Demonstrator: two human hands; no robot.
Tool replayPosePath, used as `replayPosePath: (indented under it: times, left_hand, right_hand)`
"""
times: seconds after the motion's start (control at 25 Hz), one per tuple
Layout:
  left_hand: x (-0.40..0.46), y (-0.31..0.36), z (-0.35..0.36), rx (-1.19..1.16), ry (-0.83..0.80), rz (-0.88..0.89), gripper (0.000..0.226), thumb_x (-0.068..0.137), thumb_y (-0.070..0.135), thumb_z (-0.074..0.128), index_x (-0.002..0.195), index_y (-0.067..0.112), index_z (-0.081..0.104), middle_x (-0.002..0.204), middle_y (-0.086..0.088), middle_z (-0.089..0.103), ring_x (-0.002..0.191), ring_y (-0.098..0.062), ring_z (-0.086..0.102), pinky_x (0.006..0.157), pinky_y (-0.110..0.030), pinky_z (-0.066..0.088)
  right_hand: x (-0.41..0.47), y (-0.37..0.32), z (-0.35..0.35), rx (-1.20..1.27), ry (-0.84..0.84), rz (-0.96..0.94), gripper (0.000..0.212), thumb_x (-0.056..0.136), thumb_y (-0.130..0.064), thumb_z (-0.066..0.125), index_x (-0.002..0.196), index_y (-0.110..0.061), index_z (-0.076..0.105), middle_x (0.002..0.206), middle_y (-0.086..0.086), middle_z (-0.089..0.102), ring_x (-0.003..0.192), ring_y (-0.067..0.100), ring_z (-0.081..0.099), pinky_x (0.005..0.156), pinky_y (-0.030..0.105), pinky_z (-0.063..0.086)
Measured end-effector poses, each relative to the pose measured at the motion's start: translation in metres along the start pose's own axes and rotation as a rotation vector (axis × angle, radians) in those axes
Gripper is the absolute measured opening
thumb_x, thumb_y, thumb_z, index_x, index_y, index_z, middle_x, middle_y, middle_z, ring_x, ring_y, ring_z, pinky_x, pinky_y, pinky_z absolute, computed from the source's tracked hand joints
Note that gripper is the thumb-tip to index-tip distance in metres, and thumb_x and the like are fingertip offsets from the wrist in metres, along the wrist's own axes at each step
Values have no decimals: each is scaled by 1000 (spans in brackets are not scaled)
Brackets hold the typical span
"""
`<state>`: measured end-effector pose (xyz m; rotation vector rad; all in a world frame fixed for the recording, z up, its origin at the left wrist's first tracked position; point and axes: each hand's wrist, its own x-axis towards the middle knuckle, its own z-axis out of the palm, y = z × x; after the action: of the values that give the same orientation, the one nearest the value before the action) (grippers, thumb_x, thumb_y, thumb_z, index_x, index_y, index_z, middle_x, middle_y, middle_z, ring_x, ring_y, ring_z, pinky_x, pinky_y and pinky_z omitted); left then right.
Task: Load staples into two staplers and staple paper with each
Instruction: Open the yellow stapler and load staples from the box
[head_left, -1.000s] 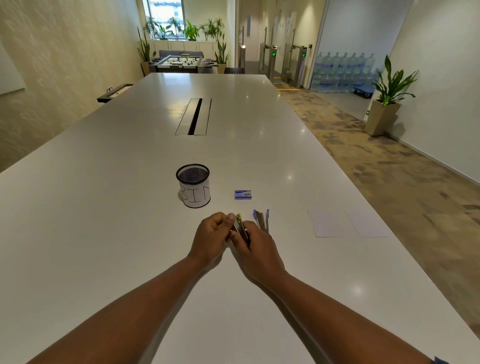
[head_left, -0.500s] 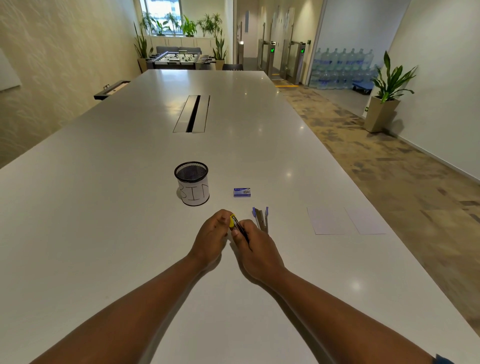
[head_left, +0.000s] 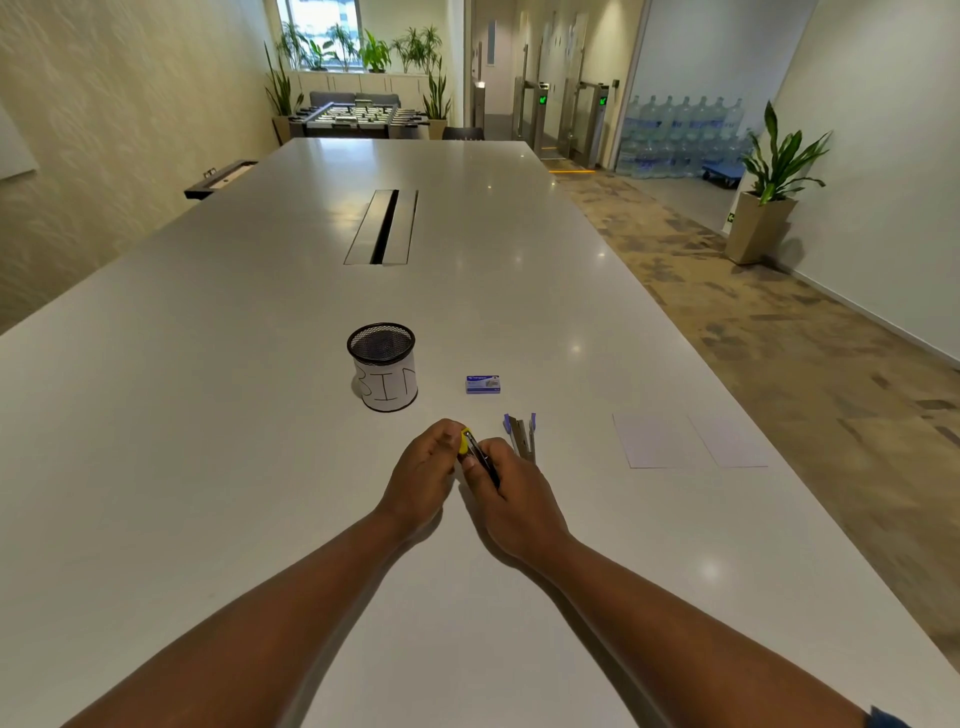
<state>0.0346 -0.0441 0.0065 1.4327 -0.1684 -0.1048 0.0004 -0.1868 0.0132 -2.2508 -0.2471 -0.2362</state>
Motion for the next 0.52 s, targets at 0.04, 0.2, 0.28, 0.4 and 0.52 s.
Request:
replayPosePath:
  times: [0.04, 0.2, 0.28, 0.4, 0.52]
  left_hand:
    - [0, -1, -1, 5, 2, -1, 44, 96, 45, 50, 83, 3, 48, 82, -15, 44, 82, -31, 34, 78, -48, 29]
    - [0, 3, -1, 49, 21, -1, 45, 94, 52, 53, 80, 10, 51, 81, -15, 43, 80, -31, 34, 77, -48, 31]
    - [-3, 7, 2, 33, 20, -4, 42, 94, 54, 53, 80, 15, 53, 80, -14, 43, 80, -30, 34, 77, -48, 31]
    - [-6, 12, 3, 61, 10, 7, 51, 93, 63, 53, 78, 15, 49, 78, -14, 41, 77, -30, 34, 75, -48, 32]
    - [-6, 10, 3, 117, 3, 30, 58, 94, 66, 50, 82, 9, 53, 76, -12, 48, 76, -29, 40, 74, -49, 35]
  right_hand:
    - [0, 0, 0, -2, -2, -6, 27, 104, -46, 41, 87, -26, 48, 68, -9, 55, 62, 11, 52, 59, 38, 46]
    - [0, -2, -1, 6, -7, -15, 28, 105, -45, 42, 86, -26, 49, 67, -8, 54, 61, 11, 51, 58, 37, 45]
    - [0, -3, -1, 30, 0, -2, 29, 102, -49, 43, 84, -26, 50, 66, -8, 54, 60, 11, 51, 59, 40, 47]
    - [-1, -5, -2, 36, -2, 12, 31, 97, -51, 49, 85, -23, 54, 65, -5, 57, 59, 13, 52, 59, 42, 48]
    - [-4, -5, -3, 42, 38, 27, 31, 92, -54, 53, 85, -24, 54, 64, -4, 58, 59, 15, 54, 59, 42, 49]
